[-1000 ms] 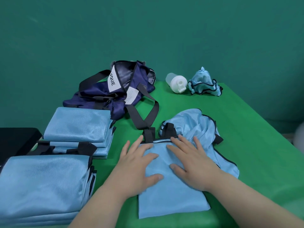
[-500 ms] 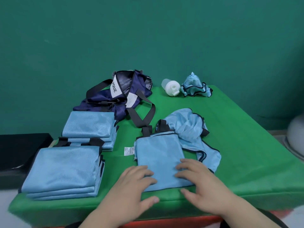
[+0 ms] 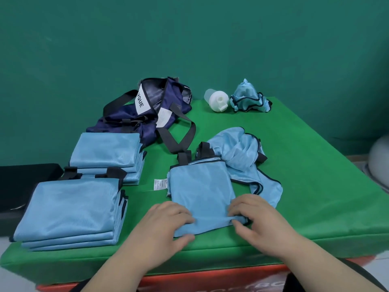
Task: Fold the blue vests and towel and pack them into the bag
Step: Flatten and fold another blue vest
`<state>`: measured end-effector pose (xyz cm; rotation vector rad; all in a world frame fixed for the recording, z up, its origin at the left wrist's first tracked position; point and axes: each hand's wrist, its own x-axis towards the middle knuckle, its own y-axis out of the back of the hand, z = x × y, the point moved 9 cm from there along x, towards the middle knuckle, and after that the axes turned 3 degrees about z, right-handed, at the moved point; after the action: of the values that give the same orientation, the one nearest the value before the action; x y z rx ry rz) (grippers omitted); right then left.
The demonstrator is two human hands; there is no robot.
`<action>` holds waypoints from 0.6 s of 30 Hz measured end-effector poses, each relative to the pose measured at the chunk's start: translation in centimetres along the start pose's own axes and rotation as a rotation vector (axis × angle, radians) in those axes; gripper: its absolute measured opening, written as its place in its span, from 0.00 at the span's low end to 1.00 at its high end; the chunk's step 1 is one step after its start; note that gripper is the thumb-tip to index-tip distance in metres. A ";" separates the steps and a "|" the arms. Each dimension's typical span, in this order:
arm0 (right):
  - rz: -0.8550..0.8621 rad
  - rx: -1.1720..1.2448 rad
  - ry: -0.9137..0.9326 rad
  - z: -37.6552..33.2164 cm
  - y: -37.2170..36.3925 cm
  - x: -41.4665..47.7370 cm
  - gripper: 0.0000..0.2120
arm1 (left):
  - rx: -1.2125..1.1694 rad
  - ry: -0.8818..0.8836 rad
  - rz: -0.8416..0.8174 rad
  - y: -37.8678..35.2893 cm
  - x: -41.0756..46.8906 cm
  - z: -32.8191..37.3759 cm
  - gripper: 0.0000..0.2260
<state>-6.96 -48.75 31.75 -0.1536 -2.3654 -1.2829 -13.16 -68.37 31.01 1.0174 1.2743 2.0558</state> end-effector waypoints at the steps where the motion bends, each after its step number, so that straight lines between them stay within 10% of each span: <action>1: -0.004 0.010 -0.006 0.1 0.0 0.1 0.05 | 0.003 -0.005 0.012 0.1 0.2 0.0 0.13; 8: -0.076 -0.016 0.004 0.3 -0.6 0.3 0.16 | -0.073 0.078 0.096 1.0 1.2 -0.8 0.08; 18: 0.053 0.040 -0.047 0.2 0.7 0.7 0.06 | -0.018 0.050 0.008 0.5 1.2 -0.3 0.09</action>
<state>-7.47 -48.27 32.46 -0.2345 -2.4081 -1.2196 -14.17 -67.85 31.75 0.9704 1.2761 2.1071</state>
